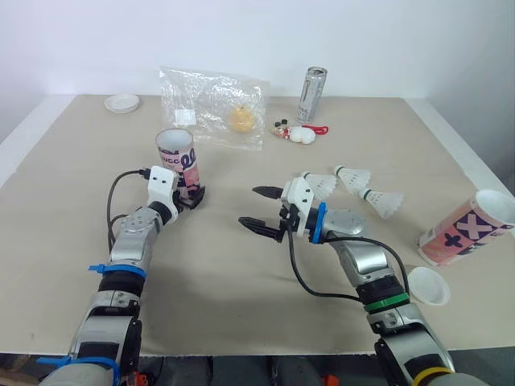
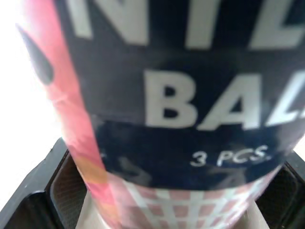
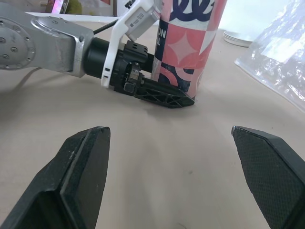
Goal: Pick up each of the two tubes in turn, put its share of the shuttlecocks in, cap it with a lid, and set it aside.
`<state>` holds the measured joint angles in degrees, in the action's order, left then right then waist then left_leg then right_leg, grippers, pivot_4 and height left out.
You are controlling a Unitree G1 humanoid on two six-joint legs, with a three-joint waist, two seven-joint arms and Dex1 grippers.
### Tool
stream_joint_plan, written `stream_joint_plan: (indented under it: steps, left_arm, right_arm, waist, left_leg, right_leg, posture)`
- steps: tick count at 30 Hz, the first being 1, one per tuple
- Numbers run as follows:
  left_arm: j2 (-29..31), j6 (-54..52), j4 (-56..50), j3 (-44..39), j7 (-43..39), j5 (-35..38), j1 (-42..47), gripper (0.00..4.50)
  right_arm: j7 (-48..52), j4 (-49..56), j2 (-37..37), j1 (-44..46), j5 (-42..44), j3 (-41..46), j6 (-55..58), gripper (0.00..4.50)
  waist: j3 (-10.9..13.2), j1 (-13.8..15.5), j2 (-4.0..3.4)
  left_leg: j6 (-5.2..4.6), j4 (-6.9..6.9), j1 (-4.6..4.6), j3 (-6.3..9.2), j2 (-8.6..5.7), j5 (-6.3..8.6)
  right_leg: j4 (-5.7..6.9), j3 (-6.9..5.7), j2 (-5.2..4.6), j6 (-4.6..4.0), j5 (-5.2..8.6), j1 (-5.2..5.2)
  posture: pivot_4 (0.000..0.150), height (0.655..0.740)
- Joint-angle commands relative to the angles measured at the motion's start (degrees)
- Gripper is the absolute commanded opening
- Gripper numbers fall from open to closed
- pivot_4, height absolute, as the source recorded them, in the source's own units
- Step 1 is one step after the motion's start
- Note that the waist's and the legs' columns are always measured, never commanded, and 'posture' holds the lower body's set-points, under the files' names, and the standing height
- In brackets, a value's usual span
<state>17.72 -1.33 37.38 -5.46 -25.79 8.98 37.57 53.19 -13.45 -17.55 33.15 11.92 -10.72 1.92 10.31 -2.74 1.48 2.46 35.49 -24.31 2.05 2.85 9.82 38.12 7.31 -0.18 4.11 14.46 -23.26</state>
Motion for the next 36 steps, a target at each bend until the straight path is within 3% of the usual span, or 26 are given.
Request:
stream_joint_plan:
  steps: [1, 4, 7, 8, 10, 20, 27, 36]
  left_arm:
    - [0.3, 1.7, 3.6, -0.6, -0.6, -0.2, 1.4, 4.50]
    - [0.2, 2.6, 4.7, -0.6, -1.1, -0.1, 1.9, 4.50]
    - [0.1, 2.9, 4.8, -0.6, -1.4, 0.0, 1.8, 3.82]
    - [0.1, 3.0, 4.9, -0.6, -1.4, 0.0, 1.7, 3.30]
    - [0.2, 3.3, 4.8, -0.6, -1.1, -0.2, 1.7, 2.93]
    - [1.8, 2.9, -0.5, -0.3, -1.5, -0.5, -1.0, 2.93]
    - [7.4, 2.0, -15.7, 4.2, -10.2, -1.6, -7.7, 2.93]
    - [16.5, -5.0, -32.6, 11.3, -26.2, -0.6, -10.5, 2.93]
  right_arm:
    - [-0.4, 2.6, -0.1, 0.5, 0.0, 0.6, -0.1, 4.38]
    - [-0.3, 2.7, 0.0, 0.4, 0.0, 0.4, 0.0, 4.38]
    - [-0.4, 2.9, 0.3, 0.1, 0.2, 0.4, 0.6, 4.50]
    - [-0.5, 3.0, 0.4, 0.1, 0.5, 0.5, 0.8, 4.50]
    - [-0.9, 3.3, 0.8, -0.2, 1.0, 0.9, 1.4, 4.50]
    - [-1.2, 2.8, 0.9, 0.2, 0.8, 1.0, 1.5, 4.50]
    - [-6.1, 10.1, 1.0, -3.8, 3.2, 3.7, 6.7, 4.50]
    - [-19.9, 29.8, 0.0, -13.7, 5.6, 10.0, 22.7, 4.50]
  waist:
    - [0.0, 0.0, 0.00]
    - [0.0, 0.0, 0.00]
    - [0.0, 0.0, 0.00]
    - [0.0, 0.0, 0.00]
    - [0.0, 0.0, 0.00]
    - [0.0, -0.1, 0.00]
    - [0.0, -0.1, 0.01]
    - [0.0, 0.0, 0.00]
  left_leg:
    - [0.00, 0.00, 0.00, 0.00, 0.00, -0.01]
    - [-0.01, 0.00, 0.00, 0.00, 0.00, -0.02]
    - [-0.01, 0.00, 0.00, 0.00, 0.00, -0.02]
    - [-0.01, 0.00, 0.00, 0.00, 0.00, -0.02]
    - [-0.01, 0.00, 0.00, 0.00, 0.00, -0.02]
    - [-0.01, -0.03, -0.02, 0.00, 0.00, -0.02]
    - [0.05, -0.19, -0.05, 0.00, 0.02, 0.02]
    - [0.08, -0.17, -0.23, 0.05, 0.00, 0.04]
  right_leg:
    - [0.00, 0.00, 0.00, 0.01, -0.01, 0.00]
    - [0.00, 0.00, 0.00, 0.01, -0.02, 0.00]
    - [0.00, 0.00, 0.00, 0.01, -0.02, 0.00]
    - [0.00, 0.00, 0.00, 0.01, -0.02, 0.00]
    - [0.00, 0.00, 0.00, 0.02, -0.02, 0.00]
    - [-0.01, 0.01, 0.00, 0.02, 0.01, -0.03]
    - [0.00, 0.02, 0.00, -0.24, 0.05, -0.11]
    - [-0.04, -0.06, -0.06, -0.12, 0.20, -0.22]
  posture:
    - [0.150, 0.7400]
    - [0.150, 0.7400]
    - [0.150, 0.7400]
    - [0.150, 0.7400]
    - [0.150, 0.7400]
    - [0.150, 0.7400]
    - [0.150, 0.7400]
    - [0.150, 0.7400]
